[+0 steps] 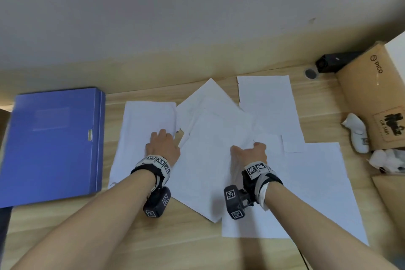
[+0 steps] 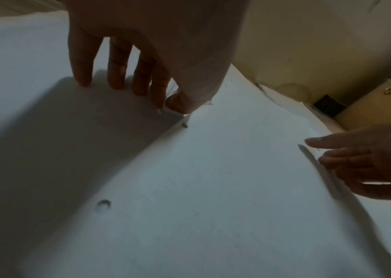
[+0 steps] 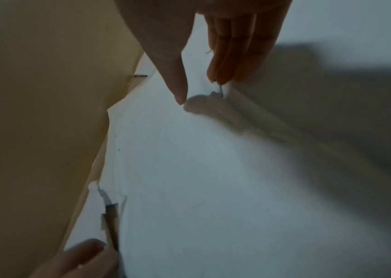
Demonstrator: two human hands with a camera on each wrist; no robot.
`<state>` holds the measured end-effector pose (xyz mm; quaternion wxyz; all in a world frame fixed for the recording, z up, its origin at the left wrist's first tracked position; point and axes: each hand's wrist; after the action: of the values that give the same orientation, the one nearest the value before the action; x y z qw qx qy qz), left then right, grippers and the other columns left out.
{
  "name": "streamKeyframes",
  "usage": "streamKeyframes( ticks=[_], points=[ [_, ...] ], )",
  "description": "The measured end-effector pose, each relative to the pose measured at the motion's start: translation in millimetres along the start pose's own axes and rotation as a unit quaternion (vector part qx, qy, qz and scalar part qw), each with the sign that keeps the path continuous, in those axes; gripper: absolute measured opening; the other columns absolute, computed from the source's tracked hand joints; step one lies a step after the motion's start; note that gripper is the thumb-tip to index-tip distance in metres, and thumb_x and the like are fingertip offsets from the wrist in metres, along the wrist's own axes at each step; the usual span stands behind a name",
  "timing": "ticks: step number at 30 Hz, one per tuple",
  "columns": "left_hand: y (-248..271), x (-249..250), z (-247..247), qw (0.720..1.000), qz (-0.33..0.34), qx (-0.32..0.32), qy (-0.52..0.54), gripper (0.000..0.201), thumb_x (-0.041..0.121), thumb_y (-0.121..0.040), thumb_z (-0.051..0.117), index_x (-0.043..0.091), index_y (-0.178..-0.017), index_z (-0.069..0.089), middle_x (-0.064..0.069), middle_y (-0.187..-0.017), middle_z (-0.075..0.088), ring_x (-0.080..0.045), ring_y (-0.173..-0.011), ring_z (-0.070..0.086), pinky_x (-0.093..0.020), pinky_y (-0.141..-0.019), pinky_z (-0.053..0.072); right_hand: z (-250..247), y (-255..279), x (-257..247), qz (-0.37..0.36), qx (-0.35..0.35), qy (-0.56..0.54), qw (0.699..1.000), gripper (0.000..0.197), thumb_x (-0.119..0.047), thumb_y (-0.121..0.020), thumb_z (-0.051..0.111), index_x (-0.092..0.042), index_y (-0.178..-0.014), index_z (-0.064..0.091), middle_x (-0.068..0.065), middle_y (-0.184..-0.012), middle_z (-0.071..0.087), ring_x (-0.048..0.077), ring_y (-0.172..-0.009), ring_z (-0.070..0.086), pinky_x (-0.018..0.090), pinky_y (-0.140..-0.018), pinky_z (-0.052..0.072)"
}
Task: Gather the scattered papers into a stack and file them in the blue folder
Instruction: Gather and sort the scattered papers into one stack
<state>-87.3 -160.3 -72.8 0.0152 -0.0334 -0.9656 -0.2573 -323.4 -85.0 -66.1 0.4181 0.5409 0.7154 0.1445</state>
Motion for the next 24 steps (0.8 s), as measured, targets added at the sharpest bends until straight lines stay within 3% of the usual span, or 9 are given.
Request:
streamKeyframes(
  ticks=[2,4,7,9,12,15,19,22,24],
  points=[
    [3,-1,2,1.000,0.007,0.006,-0.003,0.032,0.026,-0.094,0.037,0.010,-0.116,0.054,-0.006,-0.123,0.046,-0.028,-0.113,0.042,-0.038,-0.079,0.043,9,3,-3,0.026,0.030,-0.029,0.999,0.077,-0.028,-0.060,0.066,-0.013,-0.129,0.035,0.006,-0.114,0.061,0.028,-0.094,0.064,0.040,-0.082,0.054],
    [5,-1,3,1.000,0.013,0.011,-0.007,0.033,0.027,-0.095,0.035,0.010,-0.116,0.054,-0.006,-0.122,0.048,-0.027,-0.112,0.043,-0.037,-0.078,0.043,16,-7,1,0.010,0.058,0.005,0.998,0.061,-0.029,-0.048,0.060,-0.015,-0.106,0.046,0.007,-0.107,0.062,0.030,-0.091,0.066,0.043,-0.079,0.058],
    [5,0,7,1.000,0.020,0.009,-0.006,0.033,0.028,-0.095,0.036,0.010,-0.116,0.054,-0.006,-0.122,0.048,-0.027,-0.113,0.043,-0.038,-0.080,0.044,11,-5,-1,0.005,0.029,0.064,0.998,0.027,-0.027,-0.048,0.057,-0.016,-0.073,0.054,0.002,-0.086,0.064,0.024,-0.075,0.062,0.029,-0.065,0.054],
    [6,-3,8,1.000,0.021,0.021,0.009,0.033,0.027,-0.095,0.037,0.009,-0.116,0.055,-0.006,-0.122,0.049,-0.027,-0.113,0.043,-0.038,-0.080,0.045,11,6,-4,-0.006,-0.013,0.018,1.000,0.011,-0.017,-0.057,0.055,-0.019,-0.061,0.045,-0.003,-0.066,0.056,0.019,-0.057,0.052,0.021,-0.053,0.041],
    [11,-9,1,0.998,0.019,0.014,0.057,0.028,0.024,-0.093,0.040,0.007,-0.109,0.054,-0.008,-0.119,0.050,-0.028,-0.112,0.043,-0.038,-0.082,0.043,11,15,-2,-0.062,-0.055,-0.054,0.995,0.018,-0.011,-0.066,0.057,-0.019,-0.059,0.042,-0.007,-0.053,0.047,0.016,-0.049,0.042,0.020,-0.048,0.033],
    [26,-16,-9,0.984,0.003,0.013,0.177,0.011,0.020,-0.091,0.044,0.011,-0.086,0.047,-0.010,-0.107,0.050,-0.030,-0.100,0.047,-0.040,-0.083,0.044,7,16,-5,-0.115,-0.094,-0.066,0.987,0.015,-0.014,-0.075,0.066,-0.002,-0.082,0.063,0.006,-0.072,0.065,0.021,-0.067,0.058,0.027,-0.060,0.047],
    [56,-28,-26,0.928,-0.003,0.050,0.370,0.024,0.014,-0.084,0.050,0.018,-0.071,0.031,0.000,-0.075,0.037,-0.022,-0.068,0.036,-0.034,-0.061,0.031,-7,27,-17,-0.169,-0.083,-0.063,0.980,0.027,-0.018,-0.076,0.069,0.005,-0.090,0.063,0.018,-0.087,0.072,0.022,-0.071,0.060,0.042,-0.077,0.056],
    [82,-42,-45,0.861,0.004,0.091,0.500,0.023,0.010,-0.083,0.053,0.017,-0.070,0.036,-0.001,-0.067,0.036,-0.018,-0.063,0.035,-0.031,-0.060,0.030,-23,44,-30,-0.213,-0.073,-0.080,0.971,0.028,-0.022,-0.074,0.069,-0.006,-0.067,0.048,0.011,-0.064,0.050,0.020,-0.063,0.046,0.039,-0.062,0.044],
    [100,-55,-60,0.807,0.019,0.111,0.580,0.022,0.004,-0.084,0.053,0.015,-0.071,0.040,-0.004,-0.068,0.037,-0.016,-0.063,0.036,-0.029,-0.061,0.032,-32,59,-40,-0.244,-0.062,-0.105,0.962,0.033,-0.022,-0.075,0.069,-0.014,-0.064,0.040,0.007,-0.063,0.038,0.019,-0.063,0.037,0.035,-0.062,0.034]
  ],
)
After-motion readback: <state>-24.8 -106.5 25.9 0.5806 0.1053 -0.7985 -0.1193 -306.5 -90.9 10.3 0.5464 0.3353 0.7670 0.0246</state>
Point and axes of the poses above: each hand's wrist, its own y-axis away from the middle knuckle, its own z-axis out of the palm, x = y × z
